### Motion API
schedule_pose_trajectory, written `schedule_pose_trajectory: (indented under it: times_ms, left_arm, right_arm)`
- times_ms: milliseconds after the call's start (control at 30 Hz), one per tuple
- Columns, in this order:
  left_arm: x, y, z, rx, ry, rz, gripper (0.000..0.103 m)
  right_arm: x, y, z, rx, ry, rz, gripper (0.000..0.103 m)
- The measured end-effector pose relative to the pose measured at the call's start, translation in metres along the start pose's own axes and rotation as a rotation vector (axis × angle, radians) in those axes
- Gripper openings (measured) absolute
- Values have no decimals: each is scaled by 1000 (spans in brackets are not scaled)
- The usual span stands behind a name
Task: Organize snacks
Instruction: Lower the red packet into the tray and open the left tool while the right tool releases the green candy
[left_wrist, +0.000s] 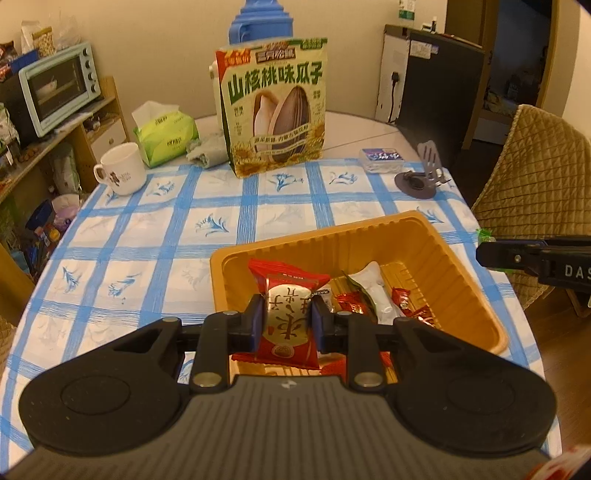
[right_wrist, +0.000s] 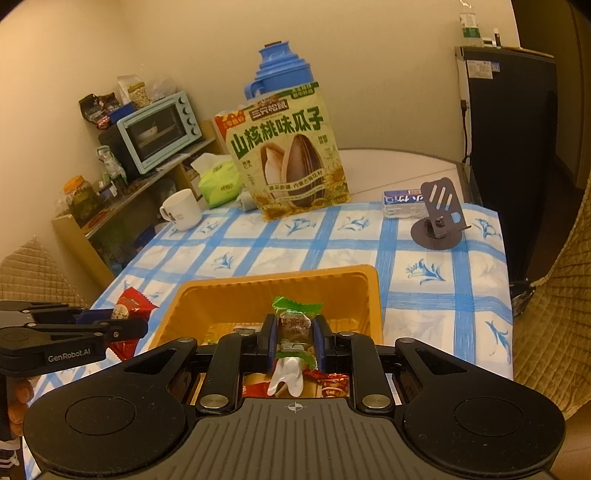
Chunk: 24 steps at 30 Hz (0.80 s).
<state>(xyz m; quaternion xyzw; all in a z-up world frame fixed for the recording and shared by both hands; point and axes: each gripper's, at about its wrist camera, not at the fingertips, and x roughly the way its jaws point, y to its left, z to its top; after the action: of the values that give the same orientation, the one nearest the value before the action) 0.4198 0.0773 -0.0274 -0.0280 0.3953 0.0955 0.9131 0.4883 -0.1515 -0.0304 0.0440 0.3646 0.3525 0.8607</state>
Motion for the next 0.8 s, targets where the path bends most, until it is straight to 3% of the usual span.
schedule_pose_trajectory:
  times_ms: [500, 800]
  left_arm:
    - [55, -2, 14, 18, 60, 30, 24]
    - [67, -1, 15, 15, 74, 29, 26]
  right_arm:
    - [33, -22, 6, 20, 39, -2, 21]
    - [43, -30, 7, 27, 52, 4, 21]
